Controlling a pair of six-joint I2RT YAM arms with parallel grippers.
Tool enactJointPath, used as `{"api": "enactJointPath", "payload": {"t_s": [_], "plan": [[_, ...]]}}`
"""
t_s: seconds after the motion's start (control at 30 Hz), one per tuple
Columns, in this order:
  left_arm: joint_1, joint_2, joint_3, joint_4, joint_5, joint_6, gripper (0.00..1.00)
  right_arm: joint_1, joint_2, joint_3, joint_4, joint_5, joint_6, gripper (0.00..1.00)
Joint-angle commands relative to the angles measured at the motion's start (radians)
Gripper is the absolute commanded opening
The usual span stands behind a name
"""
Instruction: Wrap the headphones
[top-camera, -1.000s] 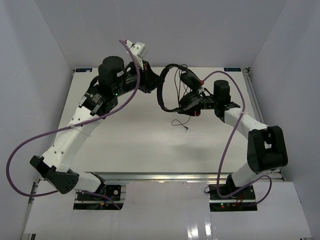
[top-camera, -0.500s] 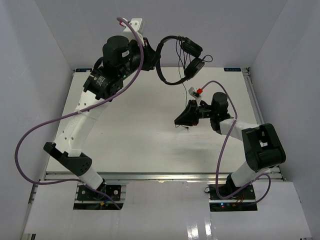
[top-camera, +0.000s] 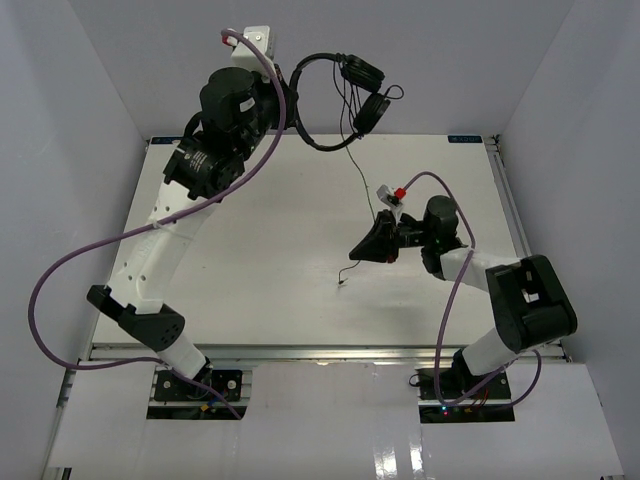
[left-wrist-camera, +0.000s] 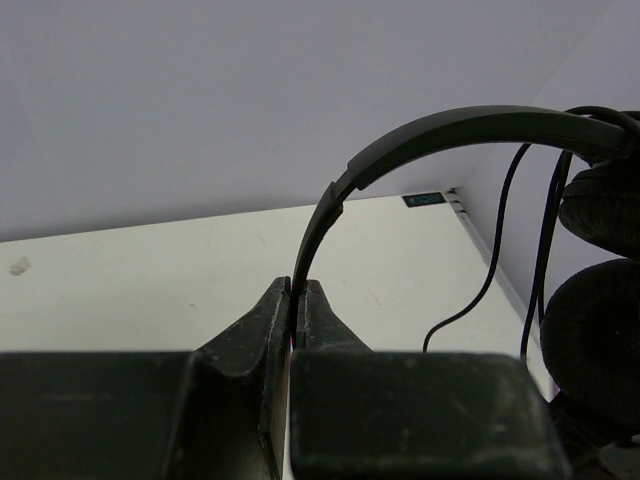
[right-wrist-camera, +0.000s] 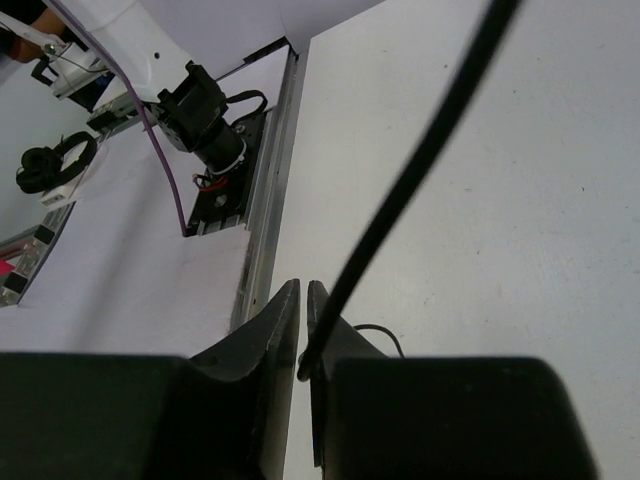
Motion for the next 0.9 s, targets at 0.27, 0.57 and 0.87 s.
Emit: {"api": "enactJointPath", "payload": {"t_s": [0.27,0.57,0.87], "plan": [[0.045,0.032,-0.242,0.096,-0.211,0.184,0.00,0.204,-0.347,0.287,-1.297,0.759,-1.030,0.08],[0.083,0.134,-0.402,0.138,-0.162,0.150,0.00,0.339,-0.443,0.413,-1.464,1.071,-1.249,0.08],[0.119,0.196,-0.391,0.138,-0.028,0.013,0.00,0.425,-0.404,0.429,-1.645,0.903,-1.383,0.08]]}}
